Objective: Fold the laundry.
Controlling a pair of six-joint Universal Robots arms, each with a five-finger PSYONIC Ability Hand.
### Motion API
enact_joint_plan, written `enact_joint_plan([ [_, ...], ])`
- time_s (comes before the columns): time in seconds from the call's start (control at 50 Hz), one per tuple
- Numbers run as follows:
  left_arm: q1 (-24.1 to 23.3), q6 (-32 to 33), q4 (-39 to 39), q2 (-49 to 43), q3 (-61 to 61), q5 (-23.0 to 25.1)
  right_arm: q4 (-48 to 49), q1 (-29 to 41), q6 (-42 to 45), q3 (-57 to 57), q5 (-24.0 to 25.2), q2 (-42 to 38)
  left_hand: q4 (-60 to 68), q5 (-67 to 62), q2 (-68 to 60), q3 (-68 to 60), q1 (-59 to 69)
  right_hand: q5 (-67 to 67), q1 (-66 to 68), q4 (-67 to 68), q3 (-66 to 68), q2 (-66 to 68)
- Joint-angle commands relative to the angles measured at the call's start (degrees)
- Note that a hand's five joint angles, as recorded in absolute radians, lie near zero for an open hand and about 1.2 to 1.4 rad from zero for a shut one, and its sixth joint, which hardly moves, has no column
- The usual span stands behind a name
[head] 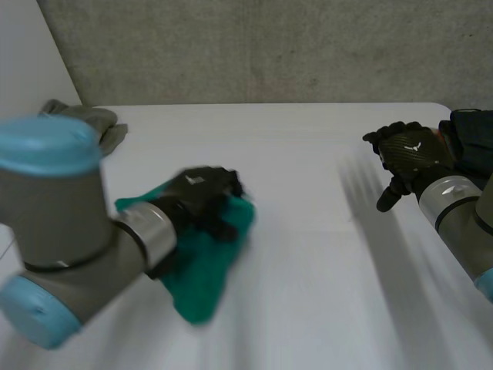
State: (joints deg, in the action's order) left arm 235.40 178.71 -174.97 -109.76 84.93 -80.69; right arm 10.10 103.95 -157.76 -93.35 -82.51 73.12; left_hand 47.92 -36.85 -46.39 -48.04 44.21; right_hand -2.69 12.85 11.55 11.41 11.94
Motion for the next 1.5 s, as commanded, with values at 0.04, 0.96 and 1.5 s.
enact_joint_plan([
  [0.04, 0.1, 1.6, -0.4, -0.5, -1.3, -7.6, 0.0, 0.0, -0.2, -0.2, 0.2, -0.3, -37.9, 36.9, 36.4, 38.0, -34.2, 2.7, -2.9, -1.5, -1.4, -1.9],
  [0.96, 23.9, 16.7, -2.1, 9.7, 10.8, 10.2, -3.7, 27.4, 3.1, -2.0, 0.7, -10.2, -37.7, 36.6, 36.2, 37.8, -34.0, -18.4, 18.2, 19.5, 19.7, 19.2],
  [1.5, 25.0, 6.2, -0.2, 20.6, 13.9, 13.4, -20.2, 20.3, 0.8, 5.7, 7.3, 2.6, -37.9, 36.9, 36.4, 38.0, -34.2, 2.7, -2.9, -1.5, -1.4, -1.9],
])
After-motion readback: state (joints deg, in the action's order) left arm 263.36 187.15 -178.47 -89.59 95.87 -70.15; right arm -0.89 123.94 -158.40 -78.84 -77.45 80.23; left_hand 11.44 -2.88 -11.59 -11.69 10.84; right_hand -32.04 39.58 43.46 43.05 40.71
